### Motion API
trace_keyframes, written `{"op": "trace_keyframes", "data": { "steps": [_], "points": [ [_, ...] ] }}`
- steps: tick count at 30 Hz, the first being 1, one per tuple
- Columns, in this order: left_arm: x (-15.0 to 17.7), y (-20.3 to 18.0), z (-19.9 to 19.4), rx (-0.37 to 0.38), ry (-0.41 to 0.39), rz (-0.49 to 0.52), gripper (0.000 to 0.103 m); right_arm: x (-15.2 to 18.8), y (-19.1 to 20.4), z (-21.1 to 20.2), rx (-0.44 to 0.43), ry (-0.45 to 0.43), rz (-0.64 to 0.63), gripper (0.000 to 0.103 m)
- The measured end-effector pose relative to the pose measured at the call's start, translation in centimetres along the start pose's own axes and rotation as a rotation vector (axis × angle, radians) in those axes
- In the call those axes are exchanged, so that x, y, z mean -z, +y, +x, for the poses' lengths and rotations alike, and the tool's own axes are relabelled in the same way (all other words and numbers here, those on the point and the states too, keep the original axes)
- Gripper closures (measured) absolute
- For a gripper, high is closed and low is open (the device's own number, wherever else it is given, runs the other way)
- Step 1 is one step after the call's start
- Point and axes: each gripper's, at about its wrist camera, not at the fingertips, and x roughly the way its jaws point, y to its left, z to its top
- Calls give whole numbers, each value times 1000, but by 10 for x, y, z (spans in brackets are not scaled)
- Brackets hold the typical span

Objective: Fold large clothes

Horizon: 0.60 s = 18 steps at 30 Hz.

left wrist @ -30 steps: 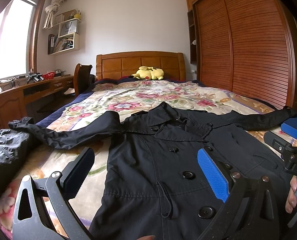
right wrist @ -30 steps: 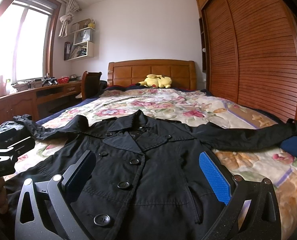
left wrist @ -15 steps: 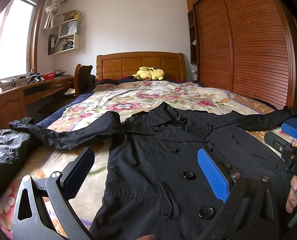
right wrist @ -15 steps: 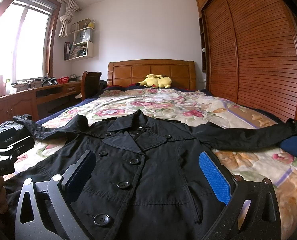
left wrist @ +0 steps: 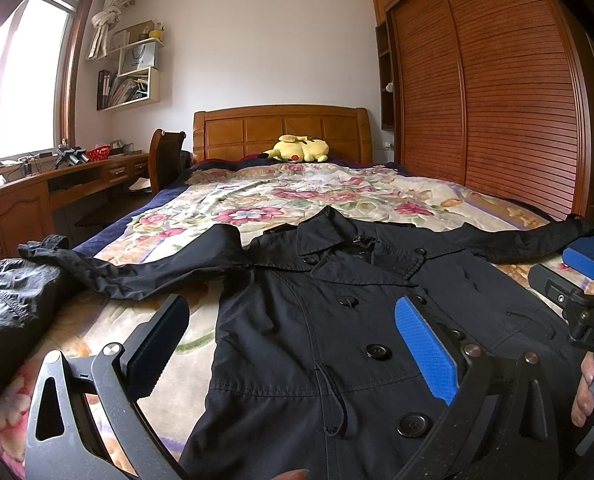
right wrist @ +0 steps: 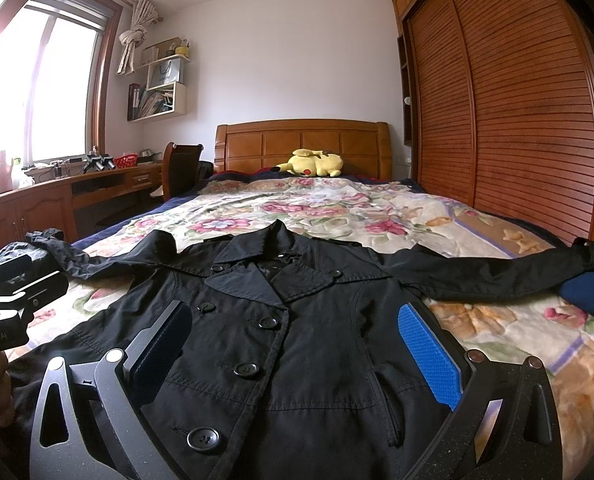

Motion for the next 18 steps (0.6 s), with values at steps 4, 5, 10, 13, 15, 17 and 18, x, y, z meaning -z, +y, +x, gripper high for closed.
{"op": "trace_keyframes", "data": {
  "steps": [4,5,10,13,15,17,18],
  "points": [
    [1,1,0,0,-1,0,0,0,0,0,0,0,0,0],
    [1,1,0,0,-1,0,0,0,0,0,0,0,0,0],
    [2,1,0,0,-2,0,0,0,0,0,1,0,0,0],
    [2,1,0,1,-2,0,0,0,0,0,1,-1,0,0],
    [2,1,0,1,-2,-1,0,0,0,0,0,0,0,0],
    [0,-1,-4,-1,6,4,0,0,0,1,0,4,-3,0],
    [-1,-2,-3,0,12,4,0,0,1,2,-3,7,-6,0]
  ]
}}
